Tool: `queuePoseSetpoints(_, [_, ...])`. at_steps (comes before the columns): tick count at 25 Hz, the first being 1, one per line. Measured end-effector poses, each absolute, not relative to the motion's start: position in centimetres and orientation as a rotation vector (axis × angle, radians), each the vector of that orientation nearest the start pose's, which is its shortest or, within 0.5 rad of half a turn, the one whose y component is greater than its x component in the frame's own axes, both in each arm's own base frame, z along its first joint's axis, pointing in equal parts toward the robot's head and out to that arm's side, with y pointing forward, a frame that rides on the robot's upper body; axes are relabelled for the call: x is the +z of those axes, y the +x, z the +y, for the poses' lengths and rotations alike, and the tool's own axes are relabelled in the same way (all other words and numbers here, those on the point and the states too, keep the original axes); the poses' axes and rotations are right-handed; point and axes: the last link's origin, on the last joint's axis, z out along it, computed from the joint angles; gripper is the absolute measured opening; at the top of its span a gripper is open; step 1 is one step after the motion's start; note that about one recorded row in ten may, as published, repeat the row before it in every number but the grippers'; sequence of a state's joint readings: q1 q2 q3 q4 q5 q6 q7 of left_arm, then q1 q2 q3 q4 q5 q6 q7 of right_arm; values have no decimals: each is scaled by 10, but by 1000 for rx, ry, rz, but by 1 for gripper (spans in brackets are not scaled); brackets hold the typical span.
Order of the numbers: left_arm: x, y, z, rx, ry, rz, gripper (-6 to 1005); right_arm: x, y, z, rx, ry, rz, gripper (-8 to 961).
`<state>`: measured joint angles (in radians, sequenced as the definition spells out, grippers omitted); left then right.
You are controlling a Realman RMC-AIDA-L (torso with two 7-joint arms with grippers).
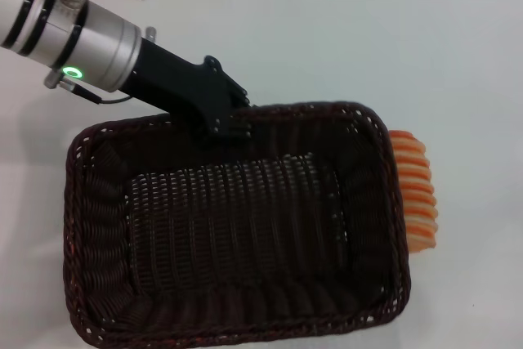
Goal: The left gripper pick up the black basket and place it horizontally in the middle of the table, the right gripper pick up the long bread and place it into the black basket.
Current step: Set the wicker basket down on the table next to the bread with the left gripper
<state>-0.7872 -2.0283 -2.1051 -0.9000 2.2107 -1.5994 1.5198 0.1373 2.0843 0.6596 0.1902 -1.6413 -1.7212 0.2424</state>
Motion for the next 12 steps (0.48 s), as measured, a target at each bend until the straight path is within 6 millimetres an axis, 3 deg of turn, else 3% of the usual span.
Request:
queuePoseSetpoints(11, [-10,-147,385,-79,-3073,-36,183,67,384,194,843,-892,473,802])
queuePoseSetpoints(12, [-9,-144,387,-84,-3059,-20,235,67,384,194,842,-893,473,802])
